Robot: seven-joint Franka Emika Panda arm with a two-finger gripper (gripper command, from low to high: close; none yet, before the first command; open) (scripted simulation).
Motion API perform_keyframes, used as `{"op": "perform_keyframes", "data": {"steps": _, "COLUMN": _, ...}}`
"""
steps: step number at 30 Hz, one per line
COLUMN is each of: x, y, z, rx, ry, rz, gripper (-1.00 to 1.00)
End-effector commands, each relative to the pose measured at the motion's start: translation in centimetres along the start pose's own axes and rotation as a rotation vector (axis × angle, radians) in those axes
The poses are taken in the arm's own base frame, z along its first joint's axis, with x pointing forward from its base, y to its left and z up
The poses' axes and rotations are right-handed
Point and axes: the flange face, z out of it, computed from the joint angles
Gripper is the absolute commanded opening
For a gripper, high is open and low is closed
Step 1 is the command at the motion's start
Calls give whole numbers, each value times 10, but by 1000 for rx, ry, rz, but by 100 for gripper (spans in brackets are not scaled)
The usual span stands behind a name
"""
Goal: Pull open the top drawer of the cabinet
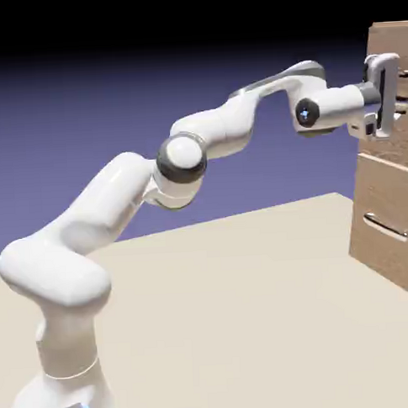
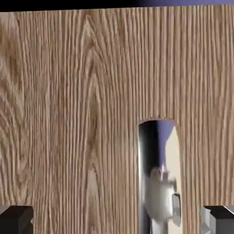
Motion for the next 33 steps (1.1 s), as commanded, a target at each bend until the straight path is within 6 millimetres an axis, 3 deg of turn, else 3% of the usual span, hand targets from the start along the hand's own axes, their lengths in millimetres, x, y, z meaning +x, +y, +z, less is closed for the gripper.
{"op": "perform_keyframes", "data": {"steps": 1, "x": -1, "y": 1, "z": 2, "rx": -2, "ry": 0, "rz": 0, "gripper": 0}}
{"op": "perform_keyframes", "data": {"steps": 14, "x": -8, "y": 35, "z": 19, "rx": -46, "ry": 23, "rz": -11, "gripper": 0}}
{"op": "perform_keyframes", "data": {"steps": 15, "x": -8, "y": 35, "z": 19, "rx": -46, "ry": 23, "rz": -11, "gripper": -100}}
{"op": "perform_keyframes", "data": {"steps": 33, "x": -9, "y": 33, "z": -17, "rx": -46, "ry": 23, "rz": -11, "gripper": -100}}
